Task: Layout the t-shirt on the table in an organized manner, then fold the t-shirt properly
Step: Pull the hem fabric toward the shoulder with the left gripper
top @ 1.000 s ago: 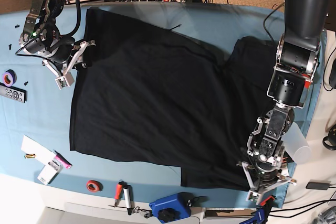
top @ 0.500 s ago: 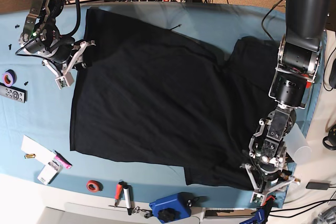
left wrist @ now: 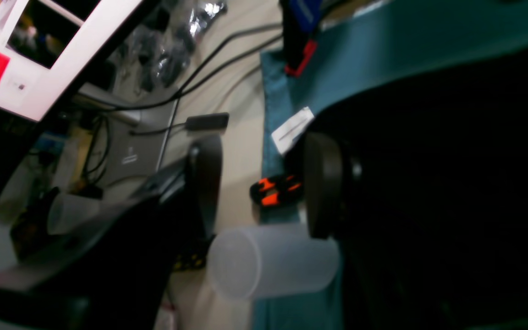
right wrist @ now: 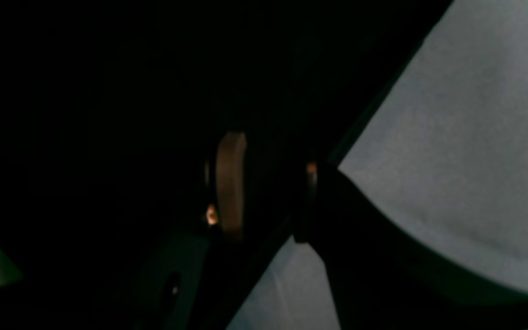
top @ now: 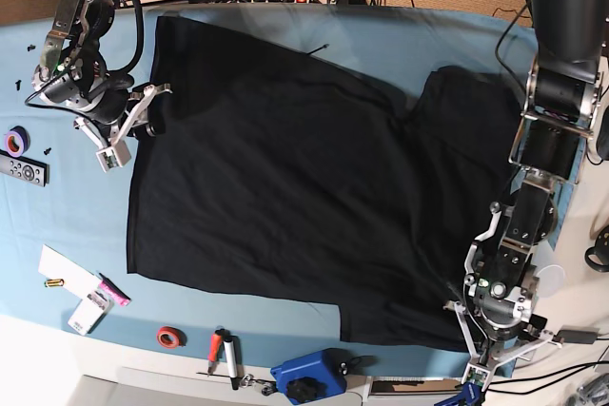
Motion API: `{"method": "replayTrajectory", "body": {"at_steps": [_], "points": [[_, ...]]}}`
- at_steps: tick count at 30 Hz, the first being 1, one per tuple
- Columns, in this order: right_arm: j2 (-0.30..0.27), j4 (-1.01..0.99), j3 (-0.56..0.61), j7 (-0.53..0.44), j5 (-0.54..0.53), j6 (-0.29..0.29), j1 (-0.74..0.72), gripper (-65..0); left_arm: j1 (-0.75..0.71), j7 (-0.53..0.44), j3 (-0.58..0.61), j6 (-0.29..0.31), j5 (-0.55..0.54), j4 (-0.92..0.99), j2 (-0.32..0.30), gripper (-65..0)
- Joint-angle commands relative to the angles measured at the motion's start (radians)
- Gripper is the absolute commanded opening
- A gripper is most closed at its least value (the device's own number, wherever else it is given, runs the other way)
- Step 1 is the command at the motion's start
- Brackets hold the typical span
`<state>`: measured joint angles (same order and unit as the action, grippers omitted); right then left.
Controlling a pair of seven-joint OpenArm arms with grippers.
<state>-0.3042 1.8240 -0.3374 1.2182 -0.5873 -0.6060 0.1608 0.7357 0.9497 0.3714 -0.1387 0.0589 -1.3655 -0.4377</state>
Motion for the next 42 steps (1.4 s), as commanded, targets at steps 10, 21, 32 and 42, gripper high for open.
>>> {"method": "replayTrajectory", "body": {"at_steps": [10, 21, 32, 42], "points": [[-0.014, 0.014, -0.005, -0.014, -0.014, -0.003, -0.011, -48.6, 0.032, 0.011, -0.008, 0.083, -0.063, 0.038, -0.037, -37.3], [-0.014, 0.014, -0.188, -0.001, -0.116, -0.003, -0.011, -48.6, -0.076, 0.245, -0.008, 0.174, -0.254, -0.21, -0.131, -42.7], [-0.014, 0.014, -0.478, 0.178, -0.322, -0.004, -0.011, -48.6, -0.558, 0.275, -0.008, 0.173, -0.196, -0.549, -0.3, -42.7], [-0.014, 0.014, -0.489, 0.178, -0.309, -0.003, 0.039, -48.6, -1.02, 0.285, -0.008, 0.09, 0.07, -0.851, -0.323, -42.7]]}}
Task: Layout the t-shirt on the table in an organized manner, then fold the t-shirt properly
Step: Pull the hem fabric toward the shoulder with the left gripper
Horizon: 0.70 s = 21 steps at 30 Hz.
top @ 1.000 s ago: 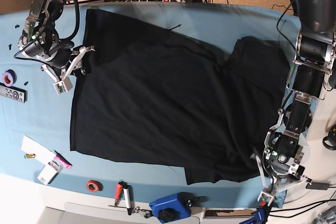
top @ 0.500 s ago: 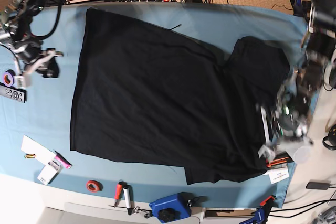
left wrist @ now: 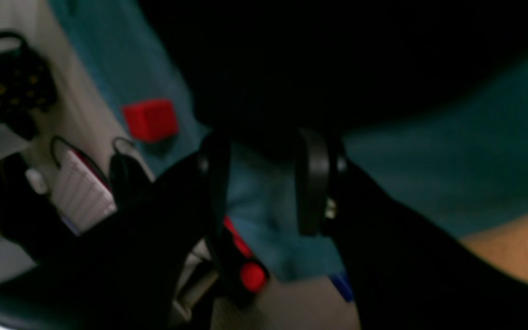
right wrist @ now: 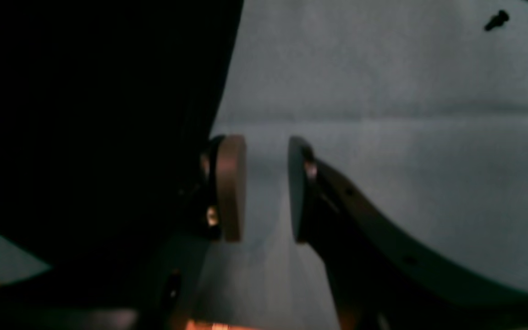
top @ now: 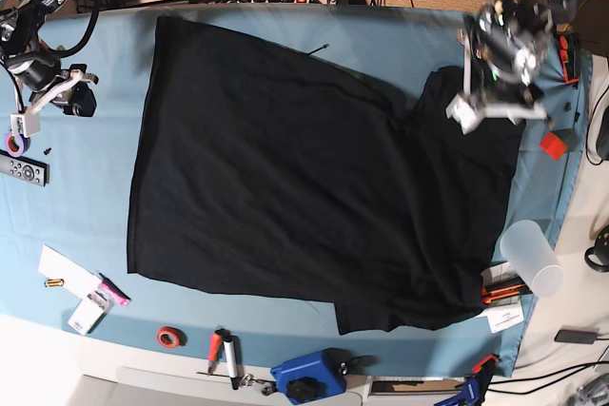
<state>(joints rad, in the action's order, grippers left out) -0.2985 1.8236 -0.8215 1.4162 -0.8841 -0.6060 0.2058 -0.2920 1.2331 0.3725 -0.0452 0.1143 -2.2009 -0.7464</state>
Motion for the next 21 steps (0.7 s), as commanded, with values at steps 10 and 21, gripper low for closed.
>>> {"method": "replayTrajectory", "body": {"at_steps": [10, 21], "points": [[-0.02, 0.014, -0.004, -0.02, -0.005, -0.064, 0.006, -41.8, -0.168, -0.254, -0.009, -0.01, 0.108, -0.039, -0.015, -42.7], [0.026, 0.014, -0.004, -0.02, -0.006, -0.037, 0.122, -40.1, -0.08, -0.311, -0.009, 0.013, 0.122, 0.199, 0.033, -42.7]]}}
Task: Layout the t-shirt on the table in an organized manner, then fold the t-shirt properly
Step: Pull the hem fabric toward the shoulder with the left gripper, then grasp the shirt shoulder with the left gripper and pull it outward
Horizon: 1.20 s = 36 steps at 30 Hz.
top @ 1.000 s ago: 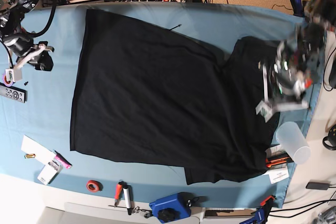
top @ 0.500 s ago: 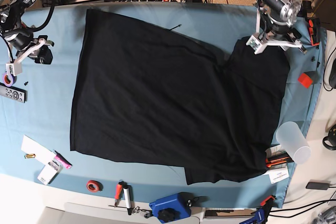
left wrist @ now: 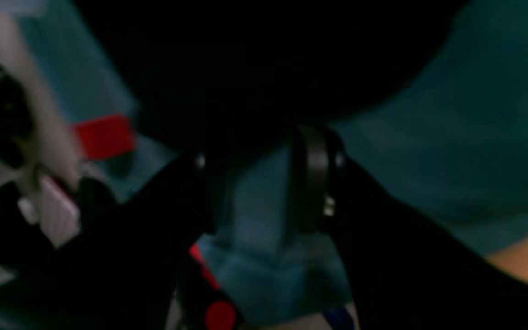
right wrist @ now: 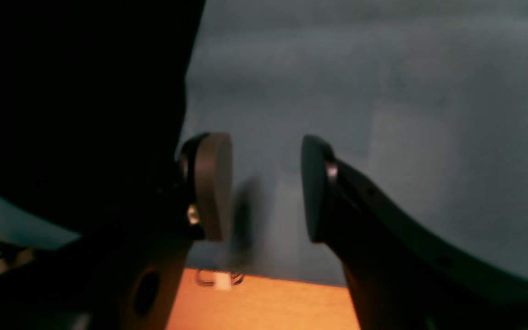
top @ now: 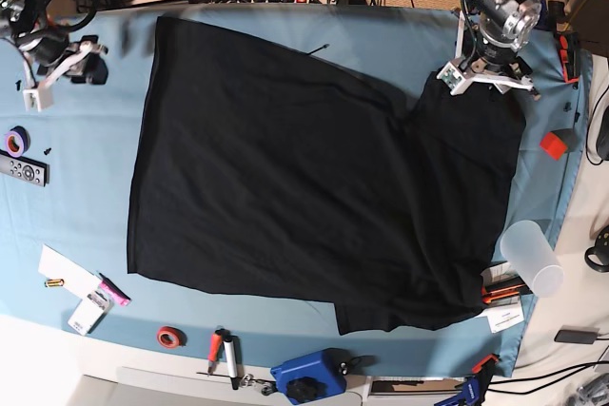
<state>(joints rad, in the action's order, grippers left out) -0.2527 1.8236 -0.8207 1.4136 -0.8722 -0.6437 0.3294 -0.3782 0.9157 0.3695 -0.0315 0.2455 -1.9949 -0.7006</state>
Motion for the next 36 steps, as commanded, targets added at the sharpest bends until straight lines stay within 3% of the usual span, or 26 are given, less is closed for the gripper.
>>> {"method": "replayTrajectory", "body": {"at_steps": [1, 4, 6, 8, 13, 17, 26, 27, 29, 31, 34, 36], "points": [[-0.007, 0.014, -0.005, -0.017, -0.019, 0.001, 0.0, -40.1, 0.014, 0.008, -0.006, 0.015, 0.01, 0.03, -0.002, -42.7], [0.027, 0.014, -0.005, -0.017, -0.018, 0.001, 0.0, -40.1, 0.018, 0.003, -0.006, 0.0, 0.093, 0.105, 0.016, -42.7], [0.046, 0.014, -0.005, -0.017, -0.023, 0.001, 0.001, -40.1, 0.018, 0.003, -0.006, -0.06, 0.134, 0.118, 0.026, -42.7], [0.063, 0.014, -0.003, -0.017, -0.035, 0.0, 0.001, -40.1, 0.019, 0.001, -0.006, -0.081, 0.137, 0.118, 0.027, -42.7], [0.11, 0.014, 0.026, -0.017, -0.092, -0.018, 0.009, -40.1, 0.029, -0.005, -0.006, -0.04, 0.079, 0.118, 0.029, -42.7], [0.146, 0.014, 0.085, -0.017, -0.093, -0.018, 0.026, -40.1, 0.029, -0.008, -0.006, -0.035, 0.072, 0.118, 0.065, -42.7], [0.148, 0.014, 0.269, -0.017, 0.104, -0.009, 0.042, -40.6, 0.03, -0.008, -0.006, -0.035, 0.072, 0.118, 0.147, -42.7], [0.148, 0.014, 0.283, -0.017, 0.116, -0.006, 0.042, -41.7, 0.03, -0.008, -0.006, -0.035, 0.072, 0.118, 0.151, -42.7], [0.148, 0.014, 0.31, -0.017, 0.141, 0.015, 0.042, -51.2, 0.03, -0.008, -0.006, -0.035, 0.072, 0.118, 0.156, -42.8], [0.147, 0.014, 0.327, -0.017, 0.154, 0.015, 0.042, -65.0, 0.03, -0.008, -0.006, -0.036, 0.072, 0.118, 0.157, -47.7], [0.137, 0.014, 0.328, -0.017, 0.159, -0.009, 0.041, -65.0, 0.03, -0.003, -0.006, -0.092, 0.072, 0.118, 0.157, -65.0], [0.117, 0.015, 0.328, -0.017, 0.158, -0.018, 0.038, -65.0, 0.03, 0.022, -0.006, -0.161, 0.086, 0.111, 0.157, -65.0]]}}
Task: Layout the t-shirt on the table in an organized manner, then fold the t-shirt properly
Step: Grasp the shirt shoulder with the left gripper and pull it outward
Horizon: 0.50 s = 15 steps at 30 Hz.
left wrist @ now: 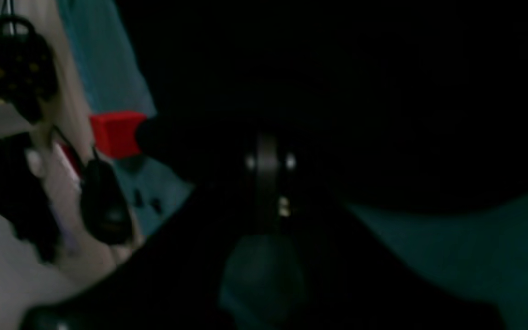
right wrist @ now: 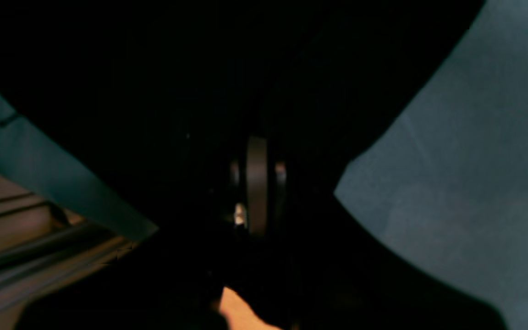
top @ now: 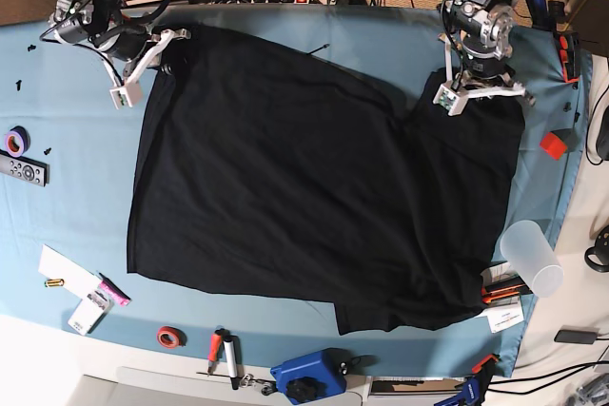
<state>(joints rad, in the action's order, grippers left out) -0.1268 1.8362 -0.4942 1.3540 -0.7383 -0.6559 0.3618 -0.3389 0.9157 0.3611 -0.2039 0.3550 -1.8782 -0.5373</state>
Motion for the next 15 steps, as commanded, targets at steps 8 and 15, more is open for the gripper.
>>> {"method": "replayTrajectory", "body": {"at_steps": [8, 15], "points": [[-0.089, 0.004, -0.036, -0.001, 0.021, -0.001, -0.035, -65.0, -0.013, 0.179, 0.003, -0.01, 0.012, -0.106, -0.006, -65.0], [-0.089, 0.004, -0.114, -0.001, 0.021, -0.002, -0.097, -65.0, -0.018, 0.186, 0.003, -0.006, 0.012, -0.137, -0.006, -65.0]]}}
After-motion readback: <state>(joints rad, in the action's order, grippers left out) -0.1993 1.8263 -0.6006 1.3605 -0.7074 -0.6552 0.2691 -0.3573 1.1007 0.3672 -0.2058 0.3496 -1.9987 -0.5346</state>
